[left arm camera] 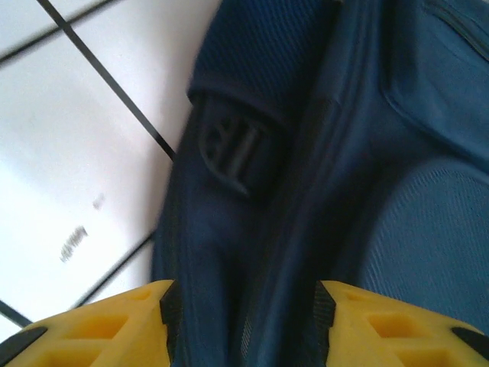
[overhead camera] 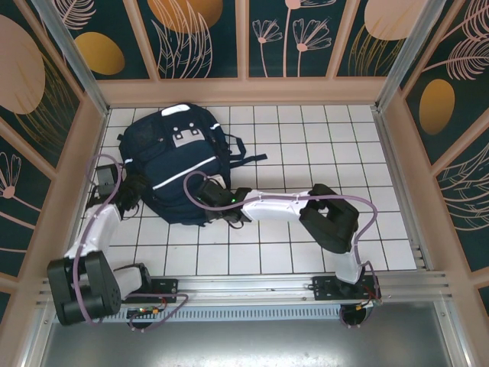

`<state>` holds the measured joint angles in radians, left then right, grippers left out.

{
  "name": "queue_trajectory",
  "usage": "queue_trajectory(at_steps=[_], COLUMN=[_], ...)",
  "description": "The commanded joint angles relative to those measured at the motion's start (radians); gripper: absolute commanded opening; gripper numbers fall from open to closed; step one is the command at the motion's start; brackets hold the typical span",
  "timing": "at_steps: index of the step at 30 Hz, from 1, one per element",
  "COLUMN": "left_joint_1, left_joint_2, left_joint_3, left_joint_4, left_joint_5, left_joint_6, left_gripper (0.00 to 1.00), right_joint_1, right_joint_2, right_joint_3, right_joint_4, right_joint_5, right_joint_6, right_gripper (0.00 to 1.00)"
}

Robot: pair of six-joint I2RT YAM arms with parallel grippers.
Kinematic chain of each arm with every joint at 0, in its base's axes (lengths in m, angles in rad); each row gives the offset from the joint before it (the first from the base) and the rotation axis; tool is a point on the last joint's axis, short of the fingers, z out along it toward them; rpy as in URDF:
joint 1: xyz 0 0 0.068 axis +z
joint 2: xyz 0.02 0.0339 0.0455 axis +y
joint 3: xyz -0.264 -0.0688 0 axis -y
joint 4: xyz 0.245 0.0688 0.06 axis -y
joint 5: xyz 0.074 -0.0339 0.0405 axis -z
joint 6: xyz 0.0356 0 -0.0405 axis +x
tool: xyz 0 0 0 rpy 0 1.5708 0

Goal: Pack the student bag

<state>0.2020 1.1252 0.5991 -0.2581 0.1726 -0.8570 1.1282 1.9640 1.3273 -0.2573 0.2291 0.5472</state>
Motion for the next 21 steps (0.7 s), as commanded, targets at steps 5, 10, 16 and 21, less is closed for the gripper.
queue_trajectory(at_steps=[5,10,16,21], left_joint_1=[-0.143,-0.272,-0.386,-0.474], left_joint_2=[-0.228,-0.375,-0.375,-0.251], left_joint_3=[-0.173,-0.283,-0.327,-0.301], left_joint_4=[-0.038,0.050,0.196,0.267], left_joint_5=[0.175,0.174,0.129,0.090], left_joint_6=[-0.248,-0.504,-0.659,-0.677], left_gripper=[0.49,0.47,0.48,0.50], right_joint_1=[0.012,0.012,0.014,0.021], right_joint_2=[0.025,0.021,0.007,0.002], right_joint_3=[0.033,0.023,0.004,0.000], right_joint_4=[0.085,0.106,0.132,0.133], right_joint_5=[-0.063,-0.075,-0.083,-0.076], right_joint_6=[-0.050,-0.052,-0.051,-0.052], right_gripper=[0.00,0.00,0.00,0.00])
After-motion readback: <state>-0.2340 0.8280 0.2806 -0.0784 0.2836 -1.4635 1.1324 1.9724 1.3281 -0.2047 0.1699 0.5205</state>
